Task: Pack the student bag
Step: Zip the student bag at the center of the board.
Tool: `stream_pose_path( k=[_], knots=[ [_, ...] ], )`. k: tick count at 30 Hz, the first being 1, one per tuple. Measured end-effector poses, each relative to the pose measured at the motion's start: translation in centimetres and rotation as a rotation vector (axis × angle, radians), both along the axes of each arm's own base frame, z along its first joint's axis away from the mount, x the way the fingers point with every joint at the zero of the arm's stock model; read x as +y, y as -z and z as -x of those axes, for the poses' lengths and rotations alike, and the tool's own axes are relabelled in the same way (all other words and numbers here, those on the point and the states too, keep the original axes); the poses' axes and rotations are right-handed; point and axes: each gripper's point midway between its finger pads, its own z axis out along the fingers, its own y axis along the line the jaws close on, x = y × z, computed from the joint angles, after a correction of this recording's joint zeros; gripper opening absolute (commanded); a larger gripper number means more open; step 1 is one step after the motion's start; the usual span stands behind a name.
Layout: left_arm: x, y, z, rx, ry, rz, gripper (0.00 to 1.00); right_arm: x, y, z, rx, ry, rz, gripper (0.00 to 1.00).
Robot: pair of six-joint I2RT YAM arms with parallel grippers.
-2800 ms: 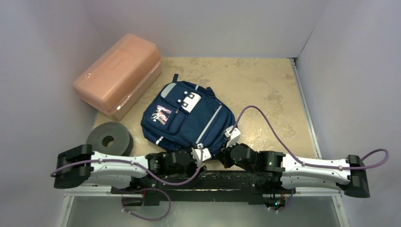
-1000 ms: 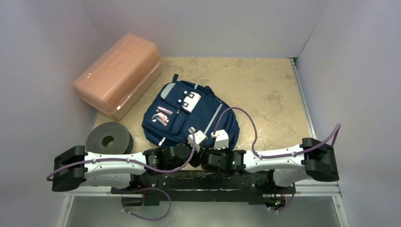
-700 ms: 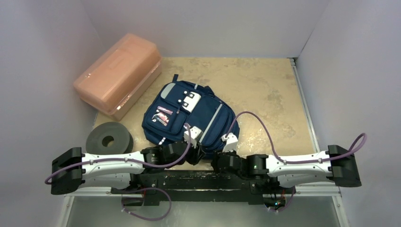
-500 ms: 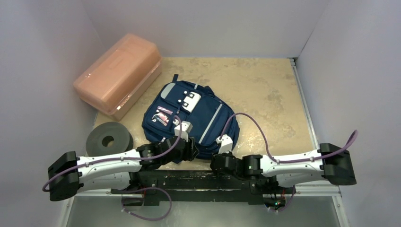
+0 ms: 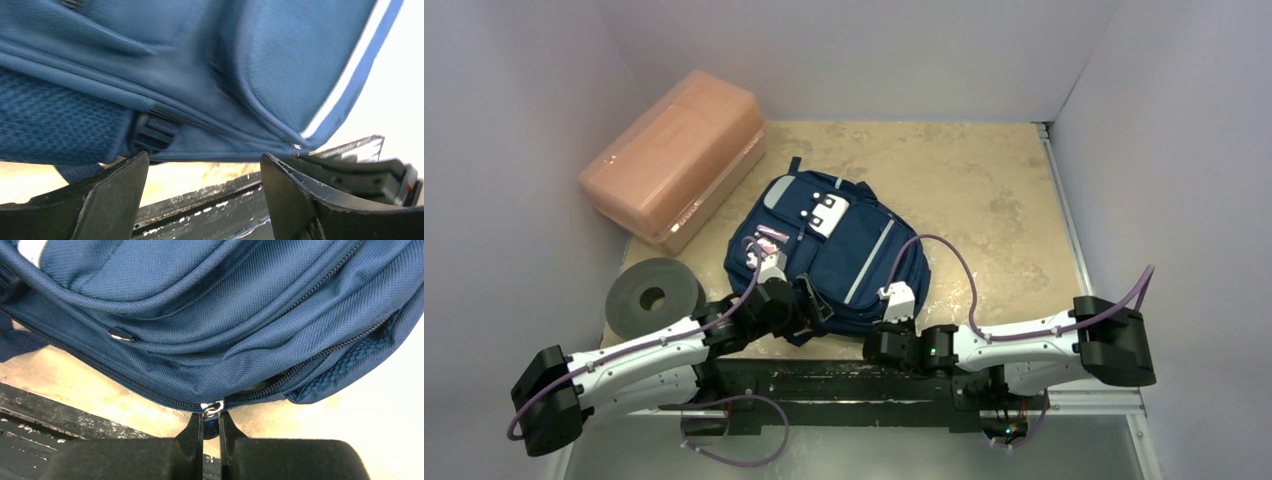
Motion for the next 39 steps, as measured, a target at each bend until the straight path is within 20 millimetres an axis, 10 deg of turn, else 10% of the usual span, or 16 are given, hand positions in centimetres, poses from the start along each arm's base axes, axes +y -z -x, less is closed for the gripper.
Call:
stream_pose_path(
  k=[6,17,27,33,39],
  knots=[
    [1.7,3.1,-2.7,0.174,-0.183,-0.001,0.93,-0.2,-0.1,-0.2,-0.008,0.012,0.026,0.0],
    [-2.3,3.4,-8.8,0.284,-0.001,-0.228,0.88,0.6,-0.7,0.3,-0.034,-0.117,-0.012,0.0],
    [-0.8,0.0,-15.5,0.13,0.056,-0.29,0.88,7.9,-1.0,-1.6,-0.049,-0.214,-0.121,0.0],
    [2.0,-5.8,-10.1,0.06,-0.052,-0.052,0.84,9.7,-2.2,-2.5,-0.031,-0.291,-0.204,0.0],
    [0.4,-0.3,-5.7,0.34,-0.09,0.117,0.75,10.2,-2.2,-2.5,-0.027,-0.354,-0.176,0.0]
  ],
)
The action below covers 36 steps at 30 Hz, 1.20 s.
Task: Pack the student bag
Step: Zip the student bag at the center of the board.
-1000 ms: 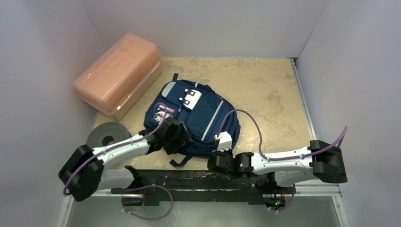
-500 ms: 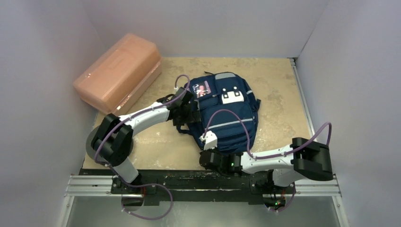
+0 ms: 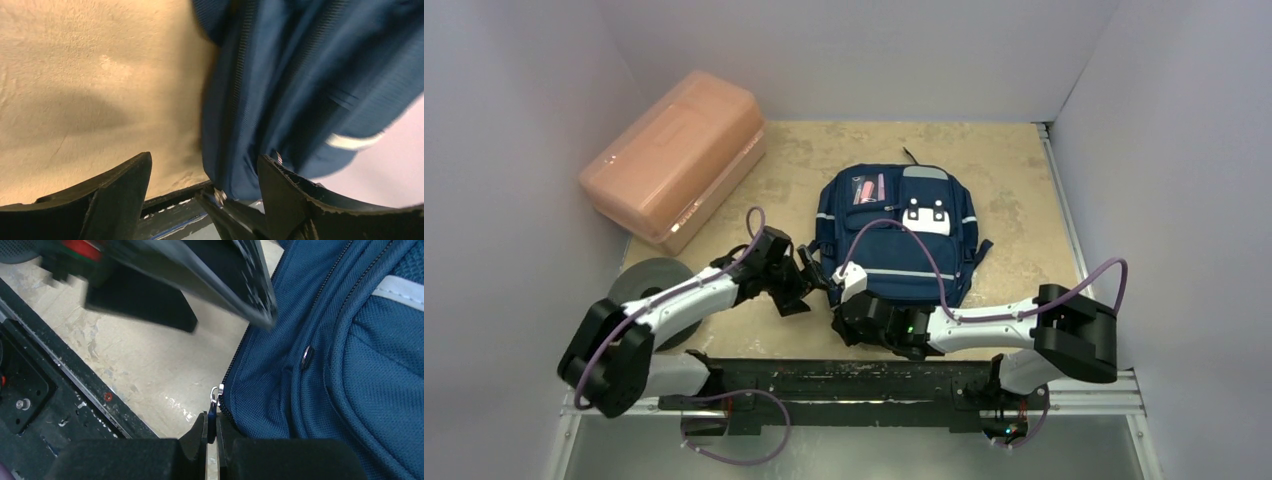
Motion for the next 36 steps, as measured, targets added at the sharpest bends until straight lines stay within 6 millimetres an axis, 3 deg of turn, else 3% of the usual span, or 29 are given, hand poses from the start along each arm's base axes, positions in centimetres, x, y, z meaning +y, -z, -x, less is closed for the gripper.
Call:
stream_pose_path(
  k=[2,5,7,8,10,15,21,26,30,34,36],
  knots=[
    [-0.7,2.4,0.5,0.107,-0.003,0.005,0.7,0.3,-0.2,-0.1,-0.003,-0.013,0.003,0.0],
    [-1.8,3.7,0.2,0.16,-0.005,0.038,0.58,0.5,-0.5,-0.1,-0.007,-0.024,0.009,0.0],
    [-2.6,4.0,-0.4,0.154,-0.002,0.067,0.39,0.5,-0.6,-0.1,-0.009,-0.03,0.023,0.0],
    [-2.9,4.0,-0.7,0.148,-0.001,0.079,0.21,0.4,-0.6,-0.1,-0.008,-0.032,0.034,0.0],
    [-3.5,4.0,-1.4,0.126,0.003,0.104,0.0,0.4,-0.5,-0.2,-0.009,-0.032,0.06,0.0],
    [-2.1,3.9,-2.8,0.105,0.003,0.096,0.0,0.7,-0.9,-0.8,-0.018,-0.022,0.15,0.0],
    [3.5,2.4,-5.9,0.019,-0.048,-0.029,0.0,0.7,-2.4,0.0,-0.028,-0.057,0.151,0.0],
    [6.3,2.3,-5.4,0.021,-0.039,-0.116,0.0,-2.1,-2.0,1.5,0.072,0.003,0.137,0.0],
    [7.1,2.5,-5.0,0.027,-0.025,-0.147,0.0,-4.3,-0.4,2.8,0.206,0.115,0.143,0.0],
    [7.3,2.3,-4.7,0.021,0.002,-0.156,0.01,-6.5,-0.6,2.8,0.282,0.261,0.12,0.0],
    [7.2,2.0,-4.8,0.013,0.017,-0.148,0.21,-7.4,-1.0,2.6,0.28,0.303,0.118,0.0]
  ],
)
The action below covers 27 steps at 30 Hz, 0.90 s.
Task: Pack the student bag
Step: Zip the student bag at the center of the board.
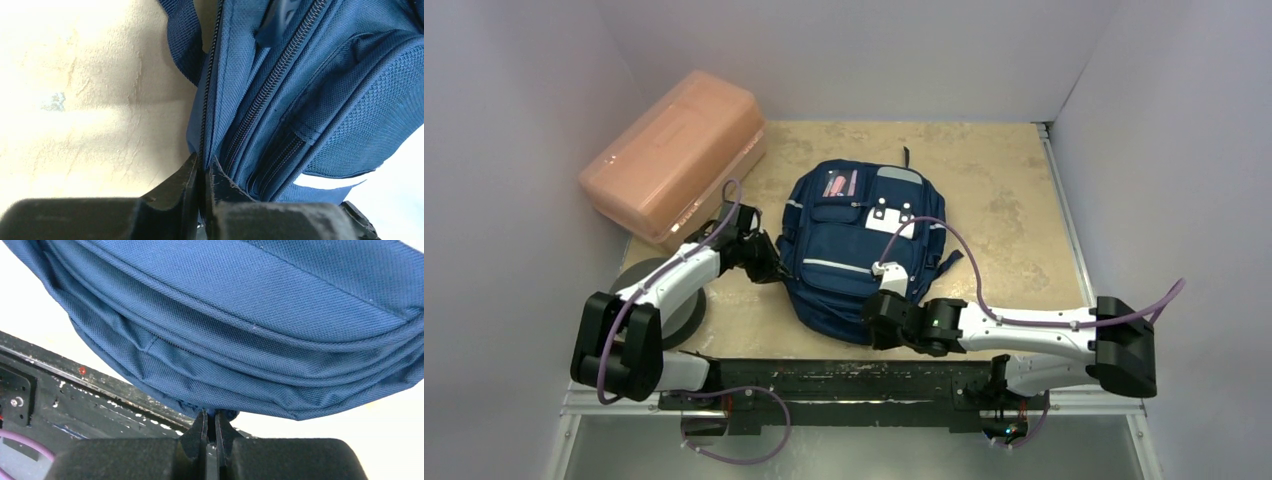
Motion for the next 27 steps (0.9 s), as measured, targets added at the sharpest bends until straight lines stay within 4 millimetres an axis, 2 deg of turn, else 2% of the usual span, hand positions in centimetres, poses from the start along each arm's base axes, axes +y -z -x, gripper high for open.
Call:
stream_pose_path(
  k=[1,5,9,11,13,16,18,20,23,25,27],
  knots=[
    [0.0,-0.1,0.0,-0.003,0.008,0.002,0.28,-0.2,-0.2,-0.1,-0.011,0.003,0.002,0.0],
    [1.1,-1.3,-0.9,-0.072,-0.005,0.005,0.43,-0.7,-1.1,-0.6,-0.067,-0.046,0.011,0.0],
    [0.9,-4.9,0.6,-0.14,-0.029,0.076,0.46,-0.5,-1.8,-1.2,-0.119,-0.097,0.009,0.0],
    [-0.1,-6.5,2.2,-0.135,-0.04,0.148,0.47,-0.4,-1.8,-1.4,-0.136,-0.122,0.02,0.0],
    [-1.8,-7.2,4.4,-0.1,-0.038,0.232,0.5,-0.3,-1.7,-1.5,-0.147,-0.143,0.033,0.0],
    [-5.4,-6.9,8.9,0.04,0.002,0.344,0.66,-0.1,-1.5,-1.6,-0.164,-0.173,0.049,0.0],
    [-6.9,-6.7,10.9,0.132,0.005,0.371,0.71,0.0,-1.5,-1.7,-0.175,-0.189,0.055,0.0],
    [-8.3,-6.9,11.8,0.196,-0.013,0.397,0.72,0.0,-1.5,-1.8,-0.184,-0.204,0.064,0.0],
    [-9.7,-6.8,12.0,0.25,-0.04,0.406,0.71,0.1,-1.6,-1.9,-0.196,-0.224,0.075,0.0],
    [-10.5,-6.3,11.7,0.282,-0.057,0.398,0.67,0.1,-1.6,-2.0,-0.202,-0.233,0.079,0.0],
    [-11.2,-5.4,11.5,0.315,-0.077,0.383,0.57,0.1,-1.7,-2.0,-0.205,-0.239,0.082,0.0]
  ],
)
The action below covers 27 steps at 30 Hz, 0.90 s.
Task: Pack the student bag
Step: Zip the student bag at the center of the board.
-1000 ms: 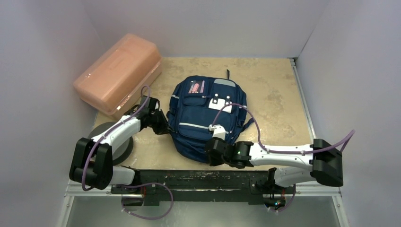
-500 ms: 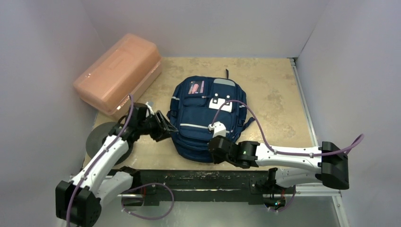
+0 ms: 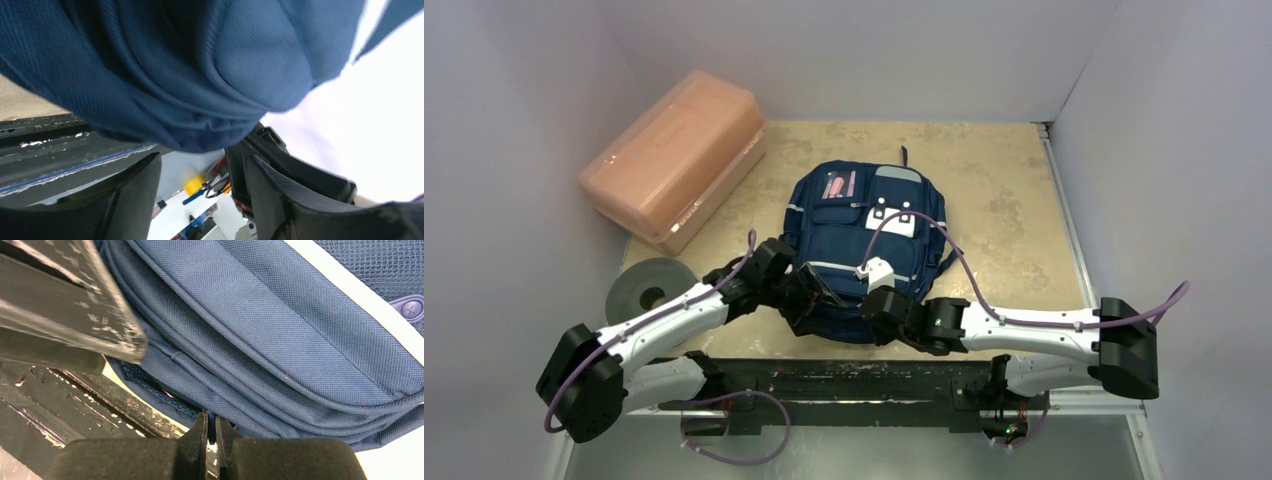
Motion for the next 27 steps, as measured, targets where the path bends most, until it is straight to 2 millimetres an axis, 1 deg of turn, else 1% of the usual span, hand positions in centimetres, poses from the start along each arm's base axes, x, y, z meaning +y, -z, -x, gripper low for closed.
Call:
stream_pose_path(
  k=[2,5,6,7,9,10,12,15,19,21,24,26,27],
  knots=[
    [-0.2,1.1,-0.2,0.03,-0.012,-0.025,0.51,0.0,-0.1,0.0,-0.004,-0.004,0.001,0.0],
    [0.1,2.2,-0.7,0.041,-0.04,-0.071,0.43,0.0,-0.2,0.0,-0.007,-0.006,-0.003,0.0],
    [0.3,2.4,-0.9,0.035,-0.05,-0.089,0.35,0.0,-0.3,0.0,-0.007,-0.006,-0.004,0.0],
    [0.5,2.5,-1.2,0.027,-0.06,-0.107,0.23,0.0,-0.3,0.0,-0.008,-0.006,-0.007,0.0],
    [1.1,2.6,-2.0,0.0,-0.077,-0.137,0.04,0.0,-0.4,0.0,-0.008,-0.005,-0.01,0.0],
    [1.6,2.7,-2.6,-0.017,-0.088,-0.151,0.0,0.0,-0.5,0.0,-0.009,-0.003,-0.014,0.0],
    [2.6,2.8,-3.4,-0.026,-0.112,-0.161,0.0,0.0,-0.6,-0.1,-0.01,0.008,-0.028,0.0],
    [4.7,2.7,-4.6,-0.054,-0.159,-0.161,0.0,0.2,-0.8,-0.2,-0.007,0.039,-0.063,0.0],
    [6.6,1.4,-4.9,-0.137,-0.179,-0.164,0.0,0.1,-1.1,-0.1,0.019,0.109,-0.131,0.0],
    [7.6,1.0,-5.1,-0.167,-0.199,-0.177,0.0,-1.0,-0.5,0.0,0.047,0.176,-0.131,0.0],
    [9.4,0.5,-5.3,-0.204,-0.239,-0.21,0.0,-3.5,1.7,-0.1,0.104,0.303,-0.089,0.0],
    [10.3,0.4,-5.1,-0.215,-0.25,-0.229,0.0,-5.4,3.2,-0.7,0.133,0.41,-0.07,0.0],
    [10.7,0.4,-4.9,-0.217,-0.249,-0.239,0.0,-6.1,3.6,-1.1,0.144,0.457,-0.068,0.0]
  ],
)
